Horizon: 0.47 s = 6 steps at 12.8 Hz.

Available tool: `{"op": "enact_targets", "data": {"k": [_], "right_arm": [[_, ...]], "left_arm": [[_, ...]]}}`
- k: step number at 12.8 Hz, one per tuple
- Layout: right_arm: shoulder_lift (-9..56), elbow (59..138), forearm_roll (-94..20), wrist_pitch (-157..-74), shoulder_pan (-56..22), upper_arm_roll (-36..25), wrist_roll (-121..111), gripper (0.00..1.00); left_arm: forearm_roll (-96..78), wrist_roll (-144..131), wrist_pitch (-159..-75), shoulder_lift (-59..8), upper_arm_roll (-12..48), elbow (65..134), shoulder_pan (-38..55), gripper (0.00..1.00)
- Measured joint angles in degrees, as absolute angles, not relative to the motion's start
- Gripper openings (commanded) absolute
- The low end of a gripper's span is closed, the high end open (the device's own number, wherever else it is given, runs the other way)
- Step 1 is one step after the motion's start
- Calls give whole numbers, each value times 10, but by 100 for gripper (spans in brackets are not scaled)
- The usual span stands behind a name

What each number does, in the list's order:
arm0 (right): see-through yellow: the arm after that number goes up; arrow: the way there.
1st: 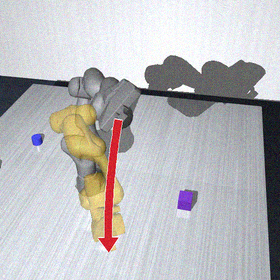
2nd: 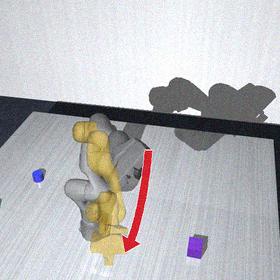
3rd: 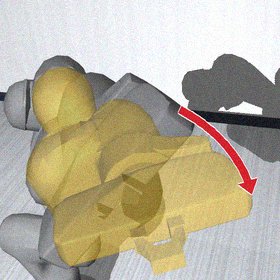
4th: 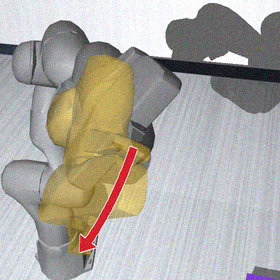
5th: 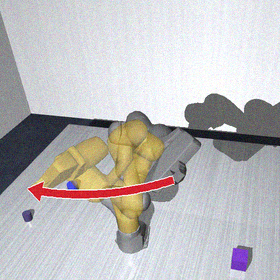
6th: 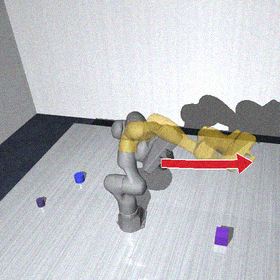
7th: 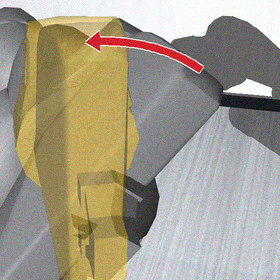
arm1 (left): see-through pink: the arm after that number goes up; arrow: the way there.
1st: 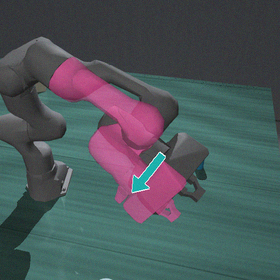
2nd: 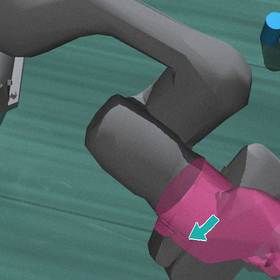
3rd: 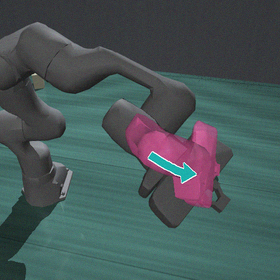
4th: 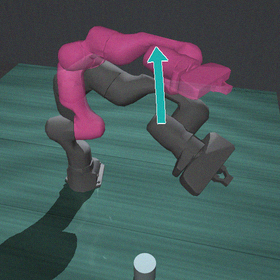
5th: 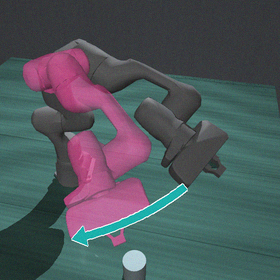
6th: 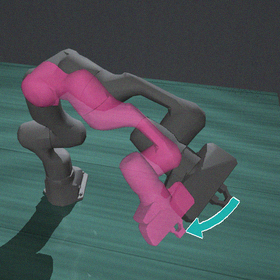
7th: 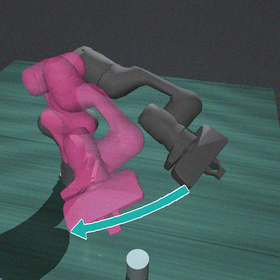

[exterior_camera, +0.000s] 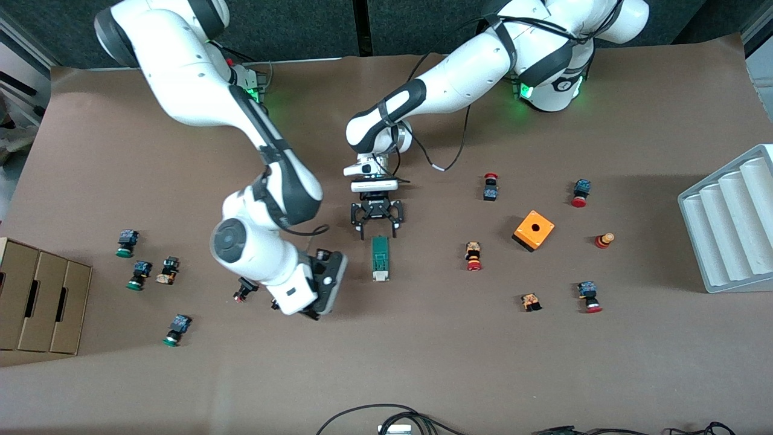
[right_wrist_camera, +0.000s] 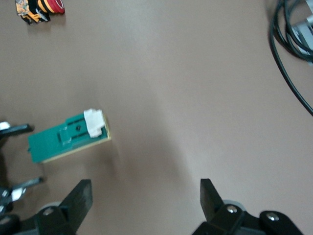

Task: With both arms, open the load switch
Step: 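Lower the left gripper onto the switch while the right gripper reaches the lever, then grip the white lever of the switch with the right gripper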

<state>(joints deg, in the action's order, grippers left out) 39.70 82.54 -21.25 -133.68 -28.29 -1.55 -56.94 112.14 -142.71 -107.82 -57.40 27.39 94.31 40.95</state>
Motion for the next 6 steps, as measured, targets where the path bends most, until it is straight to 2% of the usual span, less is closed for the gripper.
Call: {"op": "enact_targets", "data": {"k": [4,6], "right_arm": [[436,814,-212,-1392,-324,-32,-569,98],[455,799,-212,-1400,-347,-48,-569,98]], "left_arm": [[1135,-1434,-1076,-575,259,941,410,78],[1142,-1446,-1076,-576,258,941,411,78]]}}
